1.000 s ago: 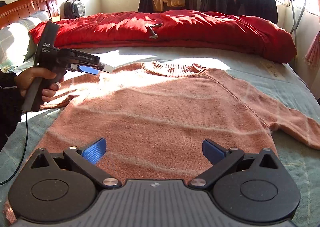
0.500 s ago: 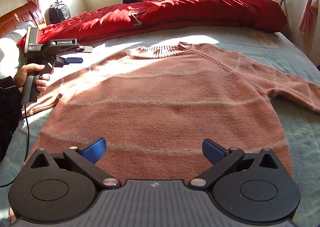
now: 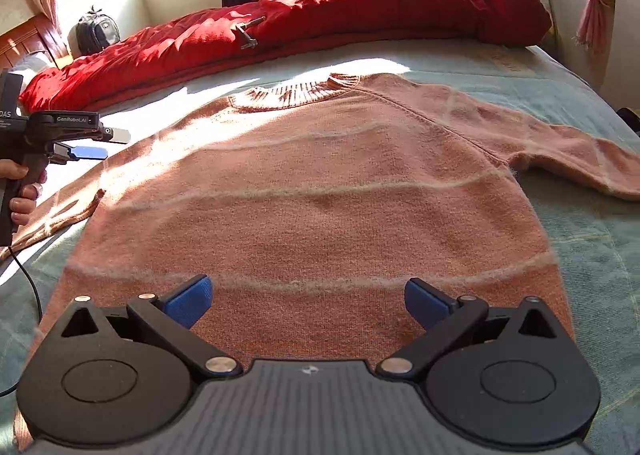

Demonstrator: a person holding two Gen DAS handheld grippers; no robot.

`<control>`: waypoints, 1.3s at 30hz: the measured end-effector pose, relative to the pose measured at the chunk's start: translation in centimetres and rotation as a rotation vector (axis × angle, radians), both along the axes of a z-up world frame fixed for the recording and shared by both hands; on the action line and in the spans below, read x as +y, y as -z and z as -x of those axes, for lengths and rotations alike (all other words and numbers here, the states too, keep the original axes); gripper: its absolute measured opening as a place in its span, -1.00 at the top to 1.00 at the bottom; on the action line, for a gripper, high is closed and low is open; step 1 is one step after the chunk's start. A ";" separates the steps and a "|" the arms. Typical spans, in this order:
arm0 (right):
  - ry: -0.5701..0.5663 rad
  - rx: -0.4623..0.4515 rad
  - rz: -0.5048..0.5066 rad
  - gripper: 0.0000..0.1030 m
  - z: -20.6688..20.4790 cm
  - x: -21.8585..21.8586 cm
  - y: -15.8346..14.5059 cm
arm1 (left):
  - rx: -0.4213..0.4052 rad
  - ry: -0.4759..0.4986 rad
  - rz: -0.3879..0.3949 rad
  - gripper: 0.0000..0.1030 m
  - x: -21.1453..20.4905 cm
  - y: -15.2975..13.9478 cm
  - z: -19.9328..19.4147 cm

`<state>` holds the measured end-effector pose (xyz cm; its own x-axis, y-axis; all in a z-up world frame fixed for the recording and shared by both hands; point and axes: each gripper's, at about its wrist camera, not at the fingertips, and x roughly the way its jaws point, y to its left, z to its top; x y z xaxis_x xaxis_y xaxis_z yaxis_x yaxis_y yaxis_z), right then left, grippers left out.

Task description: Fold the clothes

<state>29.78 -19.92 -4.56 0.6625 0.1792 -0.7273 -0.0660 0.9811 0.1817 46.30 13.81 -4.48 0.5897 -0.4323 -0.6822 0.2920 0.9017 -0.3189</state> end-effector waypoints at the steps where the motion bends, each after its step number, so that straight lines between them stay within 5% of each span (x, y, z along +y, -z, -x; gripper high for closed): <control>1: 0.009 -0.003 0.000 -1.00 0.3 -0.1 0.0 | -0.005 0.058 0.013 -0.43 -1.1 -0.2 1.3; 7: 0.037 -0.046 -0.017 -1.00 2.9 -1.6 -0.8 | -0.028 0.261 -0.062 -0.45 -6.9 1.4 7.4; 11: 0.074 -0.063 -0.043 -1.00 5.1 -3.4 -0.7 | 0.074 0.155 -0.167 -0.45 -6.9 3.6 8.9; 18: 0.136 -0.048 -0.140 -1.00 7.0 -7.4 0.9 | 0.109 0.008 -0.155 -0.46 -4.5 1.9 12.9; 24: 0.082 -0.121 -0.223 -1.00 2.2 -10.2 -0.7 | 0.099 -0.007 -0.121 -0.51 -6.9 0.9 16.0; 29: 0.063 -0.146 -0.278 -1.00 -6.6 -11.5 -1.5 | 0.116 -0.069 -0.137 -0.51 -9.8 1.4 17.6; 35: 0.029 -0.017 -0.358 -1.00 -14.9 -11.2 2.5 | 0.138 -0.174 -0.161 -0.51 -11.1 1.7 19.2; 39: -0.006 -0.016 -0.355 -1.00 -13.4 -12.4 4.3 | 0.178 -0.255 -0.192 -0.52 -10.7 2.3 19.8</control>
<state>43.19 -32.30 -8.87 0.6712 0.4235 -0.6084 -0.0775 0.8563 0.5106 26.49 3.10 -6.76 0.5263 -0.1409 -0.8386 0.0055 0.9867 -0.1623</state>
